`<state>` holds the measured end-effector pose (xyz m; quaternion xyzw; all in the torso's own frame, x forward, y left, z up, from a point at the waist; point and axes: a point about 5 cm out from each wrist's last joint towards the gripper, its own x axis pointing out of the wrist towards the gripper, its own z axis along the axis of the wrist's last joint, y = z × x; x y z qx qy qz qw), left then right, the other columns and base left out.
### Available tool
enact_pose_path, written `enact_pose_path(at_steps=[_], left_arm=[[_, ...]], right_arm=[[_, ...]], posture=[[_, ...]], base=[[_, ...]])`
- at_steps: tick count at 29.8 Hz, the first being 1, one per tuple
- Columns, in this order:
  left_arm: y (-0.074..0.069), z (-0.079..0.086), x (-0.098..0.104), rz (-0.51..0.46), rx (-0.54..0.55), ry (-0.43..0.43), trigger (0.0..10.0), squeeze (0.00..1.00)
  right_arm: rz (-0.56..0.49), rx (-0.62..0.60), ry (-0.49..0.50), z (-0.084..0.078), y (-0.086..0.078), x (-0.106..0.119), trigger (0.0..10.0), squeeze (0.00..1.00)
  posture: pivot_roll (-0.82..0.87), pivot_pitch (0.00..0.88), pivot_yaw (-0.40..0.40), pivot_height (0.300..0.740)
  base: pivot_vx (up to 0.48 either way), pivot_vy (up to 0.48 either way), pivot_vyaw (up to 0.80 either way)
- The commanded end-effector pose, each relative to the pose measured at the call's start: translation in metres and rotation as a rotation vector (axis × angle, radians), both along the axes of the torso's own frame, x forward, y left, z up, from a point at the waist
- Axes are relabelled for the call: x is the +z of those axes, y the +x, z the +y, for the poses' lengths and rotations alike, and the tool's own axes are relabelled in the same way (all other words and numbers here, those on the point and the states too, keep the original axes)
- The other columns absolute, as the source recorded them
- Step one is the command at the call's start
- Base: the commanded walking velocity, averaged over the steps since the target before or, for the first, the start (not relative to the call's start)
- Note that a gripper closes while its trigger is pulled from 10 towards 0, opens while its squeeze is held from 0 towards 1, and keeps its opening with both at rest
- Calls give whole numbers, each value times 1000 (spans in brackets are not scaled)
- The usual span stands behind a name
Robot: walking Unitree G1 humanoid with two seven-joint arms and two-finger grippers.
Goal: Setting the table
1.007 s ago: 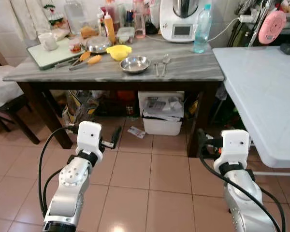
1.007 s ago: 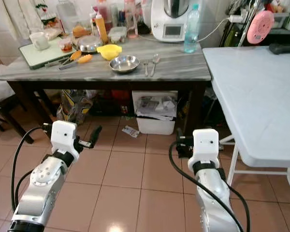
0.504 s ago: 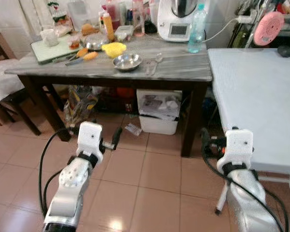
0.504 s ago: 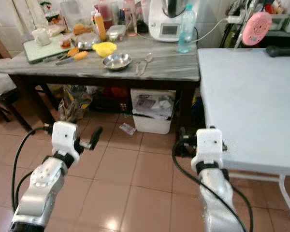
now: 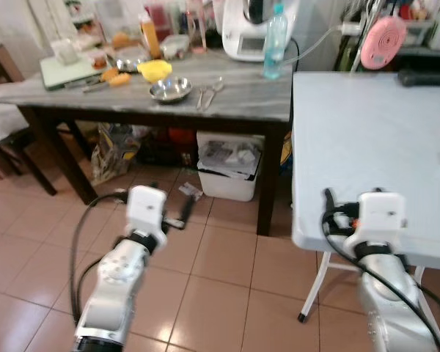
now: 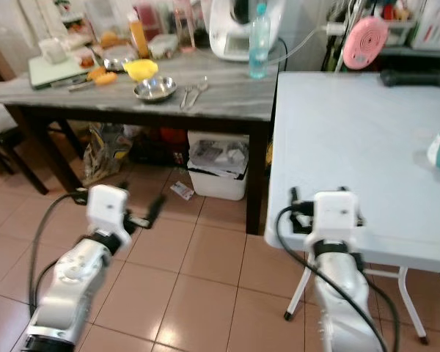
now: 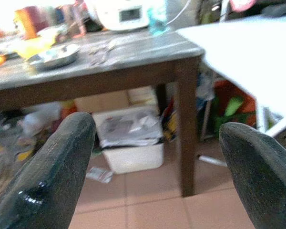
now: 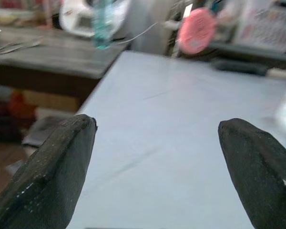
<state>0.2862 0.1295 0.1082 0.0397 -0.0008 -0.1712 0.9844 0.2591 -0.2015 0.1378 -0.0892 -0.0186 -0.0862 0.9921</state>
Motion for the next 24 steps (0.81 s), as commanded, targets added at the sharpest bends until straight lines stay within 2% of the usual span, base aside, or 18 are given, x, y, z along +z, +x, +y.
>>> enact_pose_path(at_steps=[1, 9, 24], left_arm=[[1, 8, 3, -8, 21, 6, 10000, 0], [2, 6, 3, -7, -1, -3, 10000, 0], [1, 3, 3, -6, -18, -6, 10000, 0]], right_arm=[[-15, 9, 19, 6, 1, 2, 10000, 0], [-23, -14, 44, 6, -3, 1, 10000, 0], [-28, -6, 38, 7, -1, 2, 10000, 0]], posture=[[-120, 0, 75, 740], [-123, 0, 81, 740], [-129, 0, 79, 740]], base=[[0, -337, 0], [0, -338, 0], [0, -336, -696]])
